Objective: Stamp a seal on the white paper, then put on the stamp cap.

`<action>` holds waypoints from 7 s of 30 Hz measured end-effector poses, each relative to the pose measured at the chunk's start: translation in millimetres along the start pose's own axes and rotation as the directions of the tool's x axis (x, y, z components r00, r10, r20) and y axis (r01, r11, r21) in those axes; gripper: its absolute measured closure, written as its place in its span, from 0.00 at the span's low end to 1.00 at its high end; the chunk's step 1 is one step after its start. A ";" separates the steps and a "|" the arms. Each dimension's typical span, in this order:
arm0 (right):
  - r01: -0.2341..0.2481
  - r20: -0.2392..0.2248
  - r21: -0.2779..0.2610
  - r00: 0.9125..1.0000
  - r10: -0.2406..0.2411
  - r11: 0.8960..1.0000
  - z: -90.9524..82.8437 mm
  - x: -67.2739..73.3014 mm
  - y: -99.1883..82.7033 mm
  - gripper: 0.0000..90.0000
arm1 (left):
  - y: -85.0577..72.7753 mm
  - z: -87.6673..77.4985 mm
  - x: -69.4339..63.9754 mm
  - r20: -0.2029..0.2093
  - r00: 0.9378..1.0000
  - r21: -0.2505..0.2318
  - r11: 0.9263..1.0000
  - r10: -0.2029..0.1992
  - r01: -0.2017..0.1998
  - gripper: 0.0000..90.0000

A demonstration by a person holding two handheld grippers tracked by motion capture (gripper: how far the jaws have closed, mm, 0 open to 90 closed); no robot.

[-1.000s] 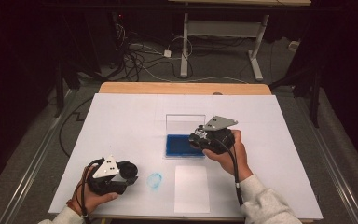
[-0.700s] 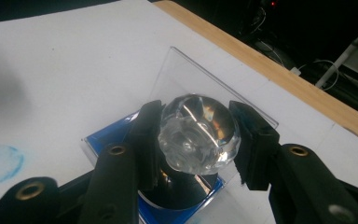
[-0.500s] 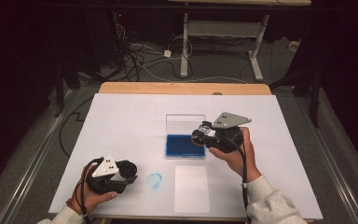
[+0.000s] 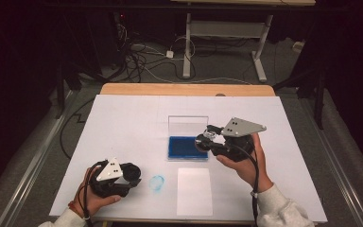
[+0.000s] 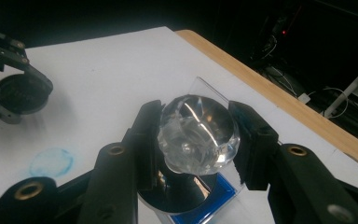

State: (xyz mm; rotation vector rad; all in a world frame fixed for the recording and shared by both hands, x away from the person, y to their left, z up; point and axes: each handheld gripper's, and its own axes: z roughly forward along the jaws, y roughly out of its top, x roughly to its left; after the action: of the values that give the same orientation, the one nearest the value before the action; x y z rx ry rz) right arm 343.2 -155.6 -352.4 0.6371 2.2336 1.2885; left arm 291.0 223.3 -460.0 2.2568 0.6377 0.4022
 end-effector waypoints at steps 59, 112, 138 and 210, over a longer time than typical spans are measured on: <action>0.123 -0.217 0.222 0.973 -0.074 0.967 26.5 81.2 -83.6 0.64 | -0.7 1.4 -1.2 0.000 1.000 0.018 1.000 -0.008 0.008 0.40; 0.167 -0.206 0.228 0.971 -0.121 0.959 25.9 87.8 -85.5 0.64 | -0.3 2.7 -2.3 -0.004 1.000 0.025 1.000 -0.010 0.010 0.40; 0.152 -0.241 0.242 0.966 -0.092 0.958 25.8 81.1 -84.0 0.64 | 0.4 2.5 -2.9 -0.004 1.000 0.027 1.000 -0.008 0.008 0.40; -0.076 -0.008 0.000 0.997 0.076 0.997 -30.1 -13.5 -64.4 0.64 | 2.9 11.1 -4.8 0.006 1.000 0.028 1.000 -0.011 0.011 0.40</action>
State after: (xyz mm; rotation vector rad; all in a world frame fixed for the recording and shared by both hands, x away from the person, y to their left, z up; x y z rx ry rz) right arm 325.4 -212.4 -393.5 0.7247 2.2355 1.3303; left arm 293.2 212.5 -465.8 2.2788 0.6559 0.3830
